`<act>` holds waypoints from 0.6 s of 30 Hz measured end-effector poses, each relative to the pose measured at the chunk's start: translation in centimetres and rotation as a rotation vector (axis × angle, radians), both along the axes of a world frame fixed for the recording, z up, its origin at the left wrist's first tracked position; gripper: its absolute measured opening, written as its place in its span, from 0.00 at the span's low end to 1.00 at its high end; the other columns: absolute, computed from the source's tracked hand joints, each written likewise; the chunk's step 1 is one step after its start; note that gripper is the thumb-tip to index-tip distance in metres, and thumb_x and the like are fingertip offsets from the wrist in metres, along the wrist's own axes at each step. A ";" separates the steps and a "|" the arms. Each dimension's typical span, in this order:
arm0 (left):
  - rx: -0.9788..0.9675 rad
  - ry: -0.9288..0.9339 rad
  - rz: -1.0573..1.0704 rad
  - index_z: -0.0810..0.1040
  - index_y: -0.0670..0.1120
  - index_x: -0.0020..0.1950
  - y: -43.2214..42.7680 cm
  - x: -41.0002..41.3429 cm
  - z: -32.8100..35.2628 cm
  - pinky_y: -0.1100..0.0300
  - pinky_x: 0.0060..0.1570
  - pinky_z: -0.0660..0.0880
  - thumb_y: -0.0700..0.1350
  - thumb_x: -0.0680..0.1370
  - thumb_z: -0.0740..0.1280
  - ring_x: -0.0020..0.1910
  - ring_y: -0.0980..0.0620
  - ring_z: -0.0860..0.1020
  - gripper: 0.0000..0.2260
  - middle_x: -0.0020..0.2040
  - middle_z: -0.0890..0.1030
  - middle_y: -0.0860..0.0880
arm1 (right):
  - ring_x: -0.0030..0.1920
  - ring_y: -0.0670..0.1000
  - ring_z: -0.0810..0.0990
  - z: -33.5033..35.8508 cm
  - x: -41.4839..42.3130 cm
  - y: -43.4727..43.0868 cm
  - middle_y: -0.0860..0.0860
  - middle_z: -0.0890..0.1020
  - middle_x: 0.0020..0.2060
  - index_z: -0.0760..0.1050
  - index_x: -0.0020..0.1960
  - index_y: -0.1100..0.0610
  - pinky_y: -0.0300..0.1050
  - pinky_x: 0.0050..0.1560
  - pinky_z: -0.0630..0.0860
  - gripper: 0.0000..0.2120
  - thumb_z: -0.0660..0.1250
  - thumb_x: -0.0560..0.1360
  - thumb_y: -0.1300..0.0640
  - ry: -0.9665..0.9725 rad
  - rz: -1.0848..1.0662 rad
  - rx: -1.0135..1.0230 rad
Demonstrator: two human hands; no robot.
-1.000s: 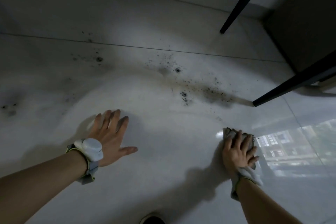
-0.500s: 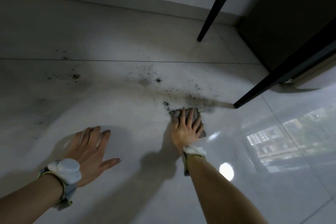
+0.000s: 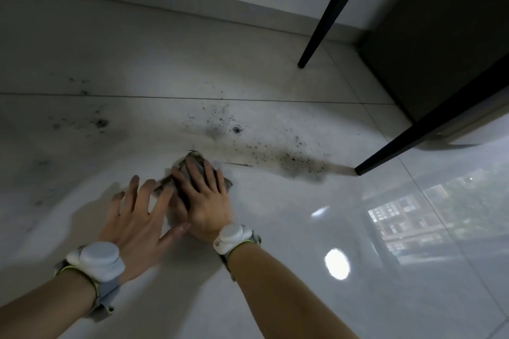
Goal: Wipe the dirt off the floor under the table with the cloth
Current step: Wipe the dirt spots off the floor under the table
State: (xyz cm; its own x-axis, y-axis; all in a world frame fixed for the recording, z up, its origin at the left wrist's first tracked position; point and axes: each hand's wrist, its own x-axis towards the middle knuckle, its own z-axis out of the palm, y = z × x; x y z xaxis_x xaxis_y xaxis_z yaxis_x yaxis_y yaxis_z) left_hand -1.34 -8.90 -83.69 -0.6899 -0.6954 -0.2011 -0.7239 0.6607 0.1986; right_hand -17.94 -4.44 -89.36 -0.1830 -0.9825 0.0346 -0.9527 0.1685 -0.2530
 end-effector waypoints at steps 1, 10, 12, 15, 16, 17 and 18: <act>0.005 -0.013 -0.010 0.68 0.44 0.73 0.0 -0.3 -0.1 0.34 0.62 0.71 0.71 0.74 0.47 0.72 0.29 0.66 0.40 0.70 0.71 0.35 | 0.83 0.59 0.47 0.1 -1.2 -0.1 0.49 0.57 0.82 0.58 0.81 0.44 0.61 0.80 0.43 0.27 0.54 0.84 0.40 0.003 -0.056 0.006; -0.004 -0.087 -0.109 0.46 0.61 0.80 -0.3 -3.1 -1.6 0.35 0.74 0.51 0.80 0.64 0.41 0.79 0.34 0.44 0.46 0.82 0.49 0.44 | 0.82 0.59 0.40 0.0 -17.3 4.1 0.50 0.45 0.83 0.47 0.83 0.42 0.61 0.79 0.34 0.30 0.45 0.83 0.37 -0.066 -0.734 0.153; 0.017 -0.065 -0.108 0.41 0.63 0.79 -0.4 -3.5 -2.0 0.34 0.75 0.48 0.81 0.64 0.48 0.79 0.35 0.40 0.47 0.82 0.46 0.45 | 0.82 0.59 0.38 0.4 -20.1 7.6 0.51 0.41 0.83 0.43 0.83 0.43 0.63 0.79 0.35 0.31 0.42 0.82 0.36 -0.120 -0.915 0.188; 0.045 -0.113 -0.104 0.30 0.66 0.74 -0.7 -4.3 -2.6 0.34 0.74 0.41 0.81 0.60 0.58 0.77 0.36 0.32 0.53 0.80 0.34 0.47 | 0.82 0.59 0.39 1.1 -22.8 12.7 0.49 0.41 0.83 0.41 0.82 0.42 0.62 0.79 0.35 0.32 0.40 0.81 0.34 -0.172 -1.135 0.186; 0.056 -0.124 -0.088 0.29 0.67 0.74 -0.9 -4.4 -2.5 0.33 0.73 0.40 0.81 0.59 0.60 0.76 0.36 0.31 0.55 0.80 0.32 0.48 | 0.82 0.59 0.40 1.3 -23.1 13.6 0.48 0.42 0.83 0.42 0.82 0.41 0.61 0.79 0.35 0.31 0.41 0.81 0.34 -0.186 -1.169 0.183; 0.077 -0.133 -0.065 0.30 0.67 0.74 -1.0 -4.7 -2.6 0.31 0.73 0.41 0.81 0.58 0.61 0.76 0.35 0.31 0.56 0.79 0.31 0.48 | 0.82 0.58 0.41 1.4 -23.5 14.0 0.48 0.43 0.83 0.43 0.82 0.41 0.60 0.79 0.36 0.31 0.42 0.82 0.35 -0.182 -1.174 0.184; 0.084 -0.147 -0.053 0.30 0.67 0.74 -1.0 -4.7 -2.7 0.30 0.73 0.43 0.81 0.58 0.61 0.76 0.34 0.32 0.56 0.79 0.30 0.48 | 0.82 0.58 0.41 1.4 -23.8 14.0 0.47 0.43 0.83 0.43 0.82 0.41 0.60 0.80 0.37 0.30 0.43 0.82 0.36 -0.176 -1.170 0.182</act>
State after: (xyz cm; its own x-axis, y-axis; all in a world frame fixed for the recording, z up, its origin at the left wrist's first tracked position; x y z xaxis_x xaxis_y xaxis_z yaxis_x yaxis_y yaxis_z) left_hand -6.03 -9.90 -86.37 -0.6844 -0.6353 -0.3578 -0.7135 0.6845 0.1495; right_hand -41.70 9.58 -87.93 -0.9576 -0.2045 -0.2031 -0.1520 0.9570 -0.2471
